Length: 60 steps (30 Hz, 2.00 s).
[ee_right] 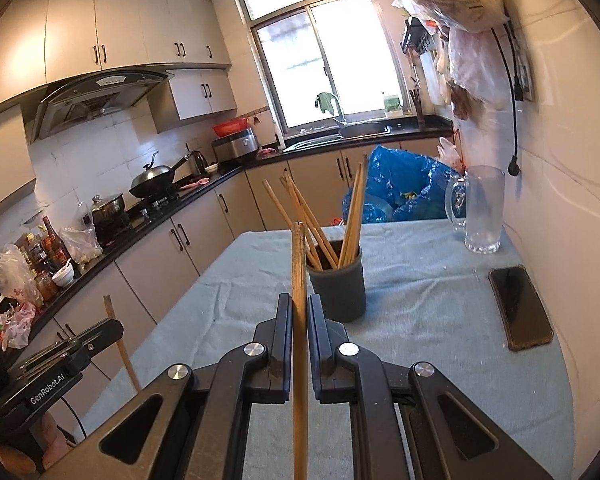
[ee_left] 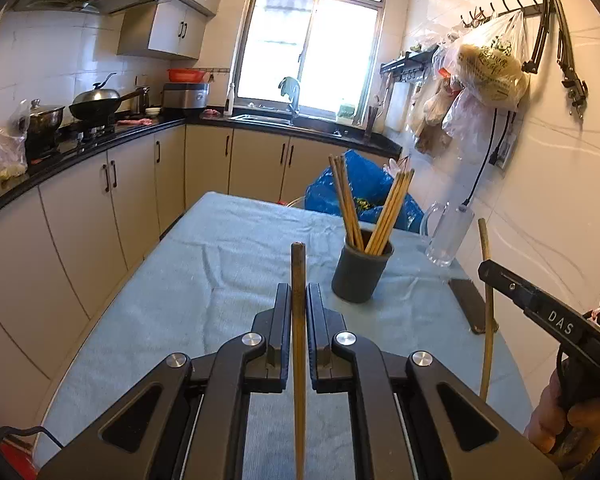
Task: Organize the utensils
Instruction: 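Lift both chopsticks upright and carry them toward the black holder, then lower the left gripper's chopstick into the black holder while right gripper lowers its chopstick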
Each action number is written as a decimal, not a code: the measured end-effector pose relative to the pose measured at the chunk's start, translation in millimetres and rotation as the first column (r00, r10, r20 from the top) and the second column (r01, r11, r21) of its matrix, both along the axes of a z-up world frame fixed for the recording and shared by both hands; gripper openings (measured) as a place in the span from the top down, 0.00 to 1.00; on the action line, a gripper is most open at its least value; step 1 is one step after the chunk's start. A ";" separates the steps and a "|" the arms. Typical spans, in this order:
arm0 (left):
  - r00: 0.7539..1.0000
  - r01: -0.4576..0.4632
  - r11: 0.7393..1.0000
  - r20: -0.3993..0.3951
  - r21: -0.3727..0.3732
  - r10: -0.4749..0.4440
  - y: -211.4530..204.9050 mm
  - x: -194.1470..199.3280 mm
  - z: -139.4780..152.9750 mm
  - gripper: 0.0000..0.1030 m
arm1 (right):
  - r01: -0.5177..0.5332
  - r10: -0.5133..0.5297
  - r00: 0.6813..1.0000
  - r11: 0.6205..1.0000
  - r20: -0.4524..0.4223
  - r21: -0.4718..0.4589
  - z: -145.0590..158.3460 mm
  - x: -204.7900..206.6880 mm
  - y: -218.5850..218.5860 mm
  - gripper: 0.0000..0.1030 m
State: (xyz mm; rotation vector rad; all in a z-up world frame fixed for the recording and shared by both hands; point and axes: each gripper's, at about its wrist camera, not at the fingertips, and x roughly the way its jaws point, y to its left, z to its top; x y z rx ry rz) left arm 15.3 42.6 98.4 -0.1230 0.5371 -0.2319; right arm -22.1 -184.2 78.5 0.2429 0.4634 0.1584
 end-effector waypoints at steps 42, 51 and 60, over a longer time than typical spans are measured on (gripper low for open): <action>0.995 0.097 0.992 0.002 0.084 -0.098 -25.0 114.6 57.0 0.94 | 0.026 -0.033 0.992 0.998 0.125 0.057 68.1 104.0 -12.9 0.93; 0.992 0.129 0.991 0.000 0.048 -0.129 -22.4 121.1 70.4 0.94 | 0.048 -0.064 0.986 0.994 0.157 0.103 82.5 113.2 -31.7 0.93; 0.984 0.164 0.985 0.076 -0.050 -0.160 -23.8 132.8 112.5 0.94 | 0.086 -0.116 0.978 0.982 0.176 0.167 86.3 128.1 -46.0 0.93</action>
